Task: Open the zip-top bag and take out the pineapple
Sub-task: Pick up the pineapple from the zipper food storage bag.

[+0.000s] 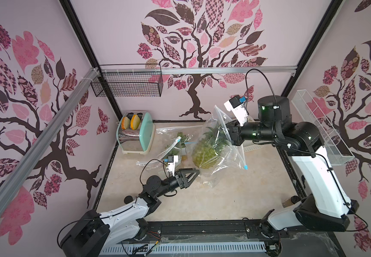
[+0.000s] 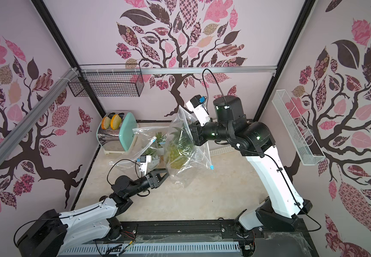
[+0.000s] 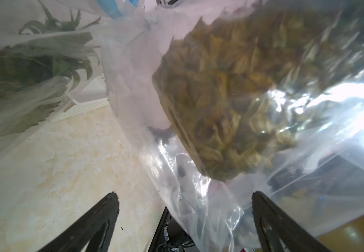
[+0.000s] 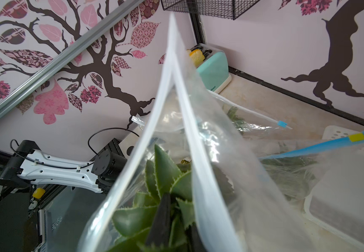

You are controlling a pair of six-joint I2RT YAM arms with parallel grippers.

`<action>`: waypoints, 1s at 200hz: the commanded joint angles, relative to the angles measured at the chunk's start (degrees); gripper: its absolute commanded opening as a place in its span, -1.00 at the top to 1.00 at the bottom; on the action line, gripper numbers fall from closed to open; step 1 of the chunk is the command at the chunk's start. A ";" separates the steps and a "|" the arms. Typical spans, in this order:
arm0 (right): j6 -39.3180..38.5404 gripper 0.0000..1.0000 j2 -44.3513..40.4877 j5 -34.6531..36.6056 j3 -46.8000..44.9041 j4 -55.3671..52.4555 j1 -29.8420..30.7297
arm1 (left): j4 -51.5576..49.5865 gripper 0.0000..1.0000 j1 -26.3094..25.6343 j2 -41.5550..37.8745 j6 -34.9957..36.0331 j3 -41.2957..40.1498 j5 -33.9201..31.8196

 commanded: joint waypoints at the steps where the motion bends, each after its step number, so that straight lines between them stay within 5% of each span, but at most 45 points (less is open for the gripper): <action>1: 1.76 1.00 -0.65 -4.04 3.42 7.98 0.15 | 5.14 -0.87 -0.50 0.85 2.36 2.75 0.25; 30: 2.38 1.00 -1.37 -4.27 1.36 10.05 0.11 | 7.29 -0.41 -0.50 1.92 3.35 5.11 -0.18; 66: 3.06 1.00 -2.62 -4.12 -1.81 12.29 0.08 | 8.96 1.00 -0.43 3.83 3.14 7.18 -0.02; 87: 2.59 1.00 -2.78 -3.29 -2.08 11.86 0.13 | 5.62 1.00 -0.11 3.10 3.85 7.12 -1.06; 108: 1.98 1.00 -3.04 -1.97 -1.55 10.76 0.13 | -8.38 1.00 0.40 0.08 7.55 7.53 -4.84; 153: 0.37 1.00 -1.52 0.96 3.99 5.50 0.09 | -38.11 1.00 0.47 -1.24 13.57 9.13 -21.11; 200: -0.43 1.00 -3.55 4.38 4.57 4.34 0.08 | -37.50 1.00 3.15 1.30 3.40 2.68 -30.70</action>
